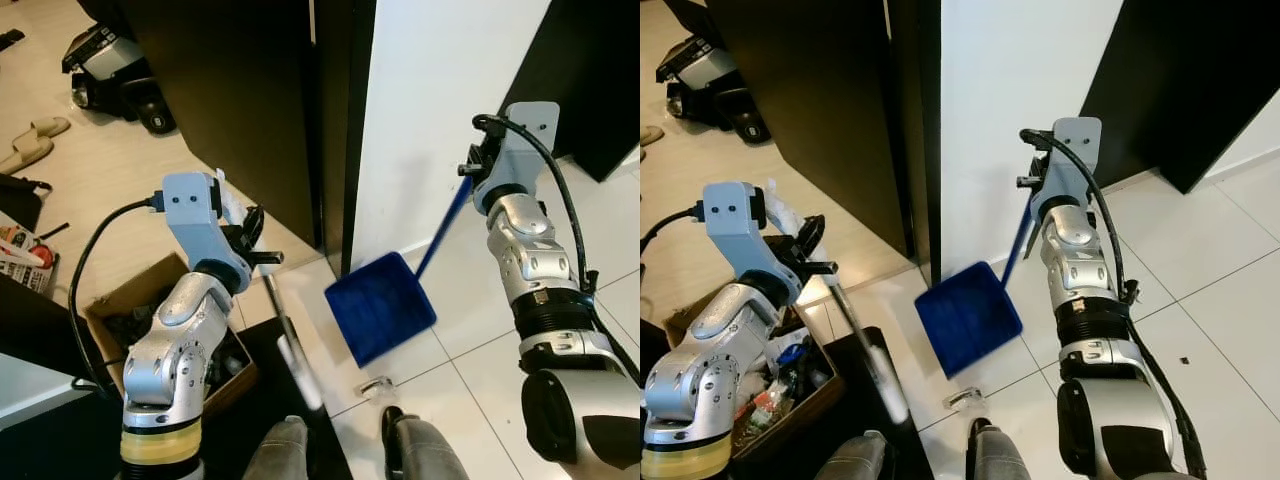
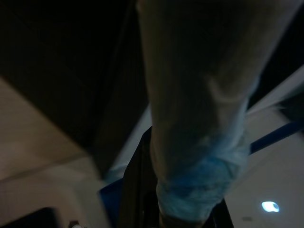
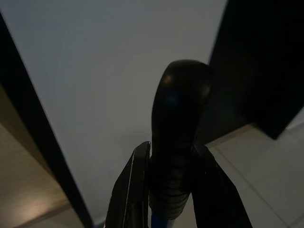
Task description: Sweep floor
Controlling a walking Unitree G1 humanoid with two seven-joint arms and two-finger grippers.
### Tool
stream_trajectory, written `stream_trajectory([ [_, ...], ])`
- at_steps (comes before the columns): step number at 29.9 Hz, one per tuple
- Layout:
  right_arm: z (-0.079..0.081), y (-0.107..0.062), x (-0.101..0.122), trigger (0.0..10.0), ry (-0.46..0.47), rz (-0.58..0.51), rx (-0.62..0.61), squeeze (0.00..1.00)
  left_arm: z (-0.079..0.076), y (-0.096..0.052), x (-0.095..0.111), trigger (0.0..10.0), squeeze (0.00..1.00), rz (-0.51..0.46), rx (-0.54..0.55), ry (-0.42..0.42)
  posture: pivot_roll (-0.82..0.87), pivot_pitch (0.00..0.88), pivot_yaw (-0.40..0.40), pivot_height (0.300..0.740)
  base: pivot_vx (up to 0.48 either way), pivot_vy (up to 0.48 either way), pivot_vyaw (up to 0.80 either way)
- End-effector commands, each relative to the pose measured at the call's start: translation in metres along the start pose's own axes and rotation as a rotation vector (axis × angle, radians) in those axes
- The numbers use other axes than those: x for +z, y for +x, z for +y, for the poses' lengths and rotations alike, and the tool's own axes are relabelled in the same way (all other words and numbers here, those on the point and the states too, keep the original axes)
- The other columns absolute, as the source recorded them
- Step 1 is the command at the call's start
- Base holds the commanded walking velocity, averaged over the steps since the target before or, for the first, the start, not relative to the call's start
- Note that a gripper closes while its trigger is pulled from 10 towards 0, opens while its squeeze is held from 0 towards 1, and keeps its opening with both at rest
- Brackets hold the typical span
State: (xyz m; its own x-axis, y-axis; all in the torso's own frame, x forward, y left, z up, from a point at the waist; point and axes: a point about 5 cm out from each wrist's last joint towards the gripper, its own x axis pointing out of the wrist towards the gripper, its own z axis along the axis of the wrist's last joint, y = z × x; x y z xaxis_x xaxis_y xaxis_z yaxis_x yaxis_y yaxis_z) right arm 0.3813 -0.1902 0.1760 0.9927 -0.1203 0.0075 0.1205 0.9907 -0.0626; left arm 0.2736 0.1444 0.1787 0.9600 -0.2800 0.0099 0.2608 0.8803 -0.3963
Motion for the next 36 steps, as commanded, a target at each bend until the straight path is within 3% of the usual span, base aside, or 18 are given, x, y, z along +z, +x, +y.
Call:
stream_trajectory([
  [1, -0.005, -0.001, 0.003, 10.0, -0.057, -0.023, -0.017, 0.0, -0.012, 0.004, -0.008, 10.0, 0.0, 0.021, -0.069, -0.058, 0.05, 0.047, 0.018, 0.74, 0.0, 0.0, 0.0],
  [6, -0.011, -0.004, -0.012, 10.0, -0.041, 0.0, -0.043, 0.0, -0.002, 0.011, -0.034, 10.0, 0.0, 0.1, -0.041, 0.036, 0.05, 0.065, 0.029, 0.74, 0.0, 0.0, 0.0],
  [14, -0.016, -0.01, -0.024, 10.0, -0.025, -0.007, -0.08, 0.0, 0.019, 0.021, -0.035, 10.0, 0.0, 0.111, -0.014, 0.082, 0.05, 0.097, 0.06, 0.74, 0.0, 0.0, 0.0],
  [16, -0.019, -0.011, -0.029, 10.0, -0.046, 0.001, -0.095, 0.0, 0.03, 0.024, -0.035, 10.0, 0.0, 0.119, -0.007, 0.138, 0.06, 0.111, 0.073, 0.74, 0.0, 0.0, 0.0],
  [20, -0.02, -0.013, -0.034, 10.0, -0.069, 0.011, -0.101, 0.0, 0.035, 0.024, -0.038, 10.0, 0.0, 0.138, -0.021, 0.167, 0.07, 0.125, 0.083, 0.74, 0.0, 0.0, 0.0],
  [23, -0.022, -0.016, -0.046, 10.0, -0.129, 0.036, -0.104, 0.0, 0.044, 0.024, -0.048, 10.0, 0.0, 0.177, -0.042, 0.231, 0.07, 0.158, 0.096, 0.74, 0.0, 0.0, 0.0],
  [24, -0.022, -0.018, -0.05, 10.0, -0.139, 0.043, -0.105, 0.0, 0.047, 0.023, -0.055, 10.0, 0.0, 0.2, -0.061, 0.294, 0.07, 0.183, 0.103, 0.74, 0.0, 0.0, 0.0],
  [28, -0.023, -0.019, -0.05, 10.0, -0.112, 0.022, -0.109, 0.0, 0.048, 0.023, -0.059, 10.0, 0.0, 0.225, -0.084, 0.304, 0.07, 0.209, 0.113, 0.74, 0.0, 0.0, 0.0],
  [31, -0.029, -0.018, -0.048, 10.0, -0.009, 0.021, -0.135, 0.0, 0.047, 0.024, -0.064, 10.0, 0.0, 0.234, -0.091, 0.316, 0.07, 0.22, 0.117, 0.74, 0.0, 0.0, 0.0],
  [36, -0.039, -0.015, -0.043, 10.0, 0.052, 0.007, -0.171, 0.0, 0.042, 0.024, -0.071, 10.0, 0.0, 0.246, -0.124, 0.311, 0.07, 0.227, 0.117, 0.74, 0.0, 0.0, 0.0],
])
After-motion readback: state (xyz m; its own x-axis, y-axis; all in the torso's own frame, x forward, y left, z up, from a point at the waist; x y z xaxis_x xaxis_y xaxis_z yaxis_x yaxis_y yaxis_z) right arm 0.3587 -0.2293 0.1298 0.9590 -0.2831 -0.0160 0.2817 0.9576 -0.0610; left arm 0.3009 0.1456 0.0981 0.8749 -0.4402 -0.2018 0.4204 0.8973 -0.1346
